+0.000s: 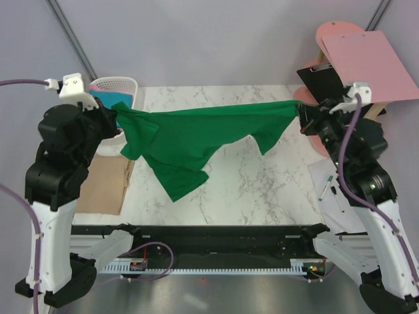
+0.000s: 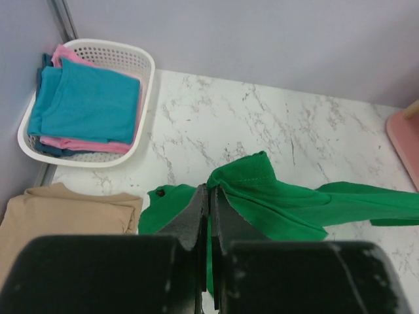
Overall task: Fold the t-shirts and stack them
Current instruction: Flatten out the tshirt
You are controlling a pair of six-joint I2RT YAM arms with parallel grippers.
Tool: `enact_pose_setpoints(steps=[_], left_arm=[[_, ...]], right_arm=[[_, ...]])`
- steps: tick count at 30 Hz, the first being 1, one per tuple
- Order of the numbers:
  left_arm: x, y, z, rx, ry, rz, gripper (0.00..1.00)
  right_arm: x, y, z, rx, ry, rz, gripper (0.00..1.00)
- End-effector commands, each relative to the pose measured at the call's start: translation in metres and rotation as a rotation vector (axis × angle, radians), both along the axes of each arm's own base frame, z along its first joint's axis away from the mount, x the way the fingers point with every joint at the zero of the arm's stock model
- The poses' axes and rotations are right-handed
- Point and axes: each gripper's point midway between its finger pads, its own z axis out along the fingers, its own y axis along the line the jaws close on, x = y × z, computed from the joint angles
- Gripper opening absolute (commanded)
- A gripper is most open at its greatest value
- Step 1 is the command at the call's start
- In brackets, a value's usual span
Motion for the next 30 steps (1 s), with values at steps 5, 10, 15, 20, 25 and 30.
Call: enact_pose_setpoints(steps=[5,10,15,20,25,30], left_arm=[[-0.085,0.011,0.068,0.037,-0.224,-0.112,0.02],[-0.117,0.013,0.114,0.003,-0.356,-0.148,0.02],[-0.097,-0.003,0.132,-0.019,-0.359,-0.195,0.02],[-0.031,-0.020,0.107,0.036,-0.214,-0.196,0.02],[0.069,-0.053,0.020,0.099,0.078,-0.232,0.02],[0.144,-0.084,-0.094,0.127,0.335,-0.289,0.02]], right_arm=[[-0.136,-0.033,0.094,0.022,-0.336,0.090,0.00],[-0.178,-0.042,0.111,0.035,-0.375,0.116,0.00],[-0.168,-0.045,0.105,0.039,-0.329,0.082,0.00],[-0.107,-0.043,0.061,0.013,-0.181,-0.016,0.00],[-0.024,-0.033,-0.035,-0.066,0.089,-0.123,0.00],[0.039,-0.017,-0.119,-0.118,0.278,-0.162,0.00]])
